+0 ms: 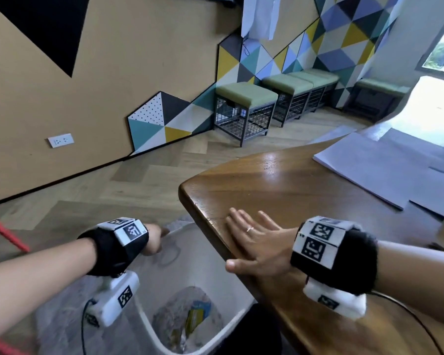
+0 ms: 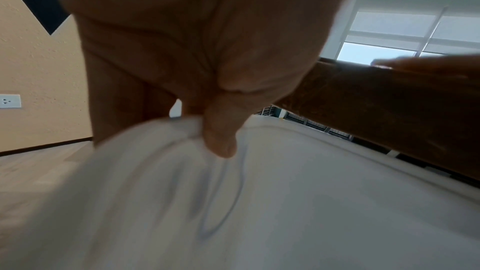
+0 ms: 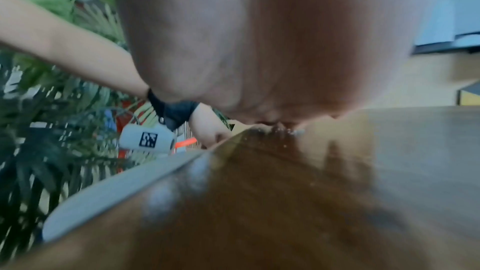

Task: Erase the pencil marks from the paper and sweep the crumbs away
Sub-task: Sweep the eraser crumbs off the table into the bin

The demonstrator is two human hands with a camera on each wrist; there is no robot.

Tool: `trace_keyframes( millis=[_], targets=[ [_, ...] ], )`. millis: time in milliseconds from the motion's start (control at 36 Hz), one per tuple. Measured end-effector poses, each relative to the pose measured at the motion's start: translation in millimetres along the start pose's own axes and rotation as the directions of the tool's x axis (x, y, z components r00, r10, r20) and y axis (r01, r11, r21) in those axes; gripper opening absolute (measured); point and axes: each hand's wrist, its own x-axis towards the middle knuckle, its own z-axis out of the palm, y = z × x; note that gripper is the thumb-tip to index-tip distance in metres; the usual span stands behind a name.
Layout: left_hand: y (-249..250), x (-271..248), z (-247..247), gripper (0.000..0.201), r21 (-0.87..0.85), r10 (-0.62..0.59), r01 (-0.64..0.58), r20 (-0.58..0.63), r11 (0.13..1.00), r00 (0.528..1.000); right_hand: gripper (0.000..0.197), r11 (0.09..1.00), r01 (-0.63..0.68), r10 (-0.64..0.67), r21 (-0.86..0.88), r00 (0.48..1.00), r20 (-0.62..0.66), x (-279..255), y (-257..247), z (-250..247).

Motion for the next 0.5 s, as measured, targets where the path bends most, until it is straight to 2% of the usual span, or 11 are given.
trace_keyframes(
  millis=[56, 83, 139, 167, 250, 306, 361, 444, 500],
  targets=[
    [2.1, -1.5, -1.4, 0.046, -0.011, -0.001, 0.000, -0.008, 1.000, 1.000, 0.081, 0.994, 0.091, -0.090, 0.067, 0.996, -0.016, -4.7, -3.3, -3.4],
    [2.7, -2.8, -2.1, 0.046, -0.019, -0.003, 0.002, -0.012, 1.000, 1.000, 0.080, 0.990, 0.074, -0.068, 0.118, 0.996, -0.054, -5.3, 1.4, -5.2],
    [2.7, -6.5, -3.4, 0.045, -0.039, -0.012, 0.011, -0.023, 0.999, 1.000, 0.081, 0.968, -0.089, 0.127, 0.233, 0.980, -0.151, -4.8, 21.6, -7.2],
    [2.6, -8.5, -4.1, 0.044, -0.048, -0.017, 0.015, -0.027, 0.999, 0.999, 0.083, 0.942, -0.207, 0.257, 0.264, 0.951, -0.172, -4.2, 36.3, -6.4],
    [2.6, -15.5, -6.4, 0.041, -0.067, -0.023, 0.021, -0.032, 0.998, 0.999, 0.091, 0.826, -0.515, 0.543, 0.230, 0.836, -0.080, -3.7, 74.7, 0.0],
    [2.1, -16.2, -6.2, 0.041, -0.068, -0.027, 0.025, -0.027, 0.997, 0.999, 0.098, 0.786, -0.592, 0.602, 0.178, 0.798, -0.006, -2.5, 76.9, 5.3],
    [1.4, -14.1, -4.6, 0.040, -0.072, -0.030, 0.028, -0.025, 0.997, 0.999, 0.106, 0.834, -0.542, 0.545, 0.104, 0.839, -0.004, 2.0, 53.1, 11.4],
    [2.1, -13.2, -2.6, 0.040, -0.071, -0.039, 0.037, -0.031, 0.997, 0.999, 0.110, 0.952, -0.299, 0.303, 0.058, 0.951, -0.063, 1.4, -9.3, 20.6],
    [3.6, -14.5, -2.8, 0.039, -0.062, -0.044, 0.041, -0.039, 0.997, 0.998, 0.109, 0.992, -0.121, 0.118, -0.034, 0.990, -0.074, -1.5, -41.0, 24.1]
  ],
)
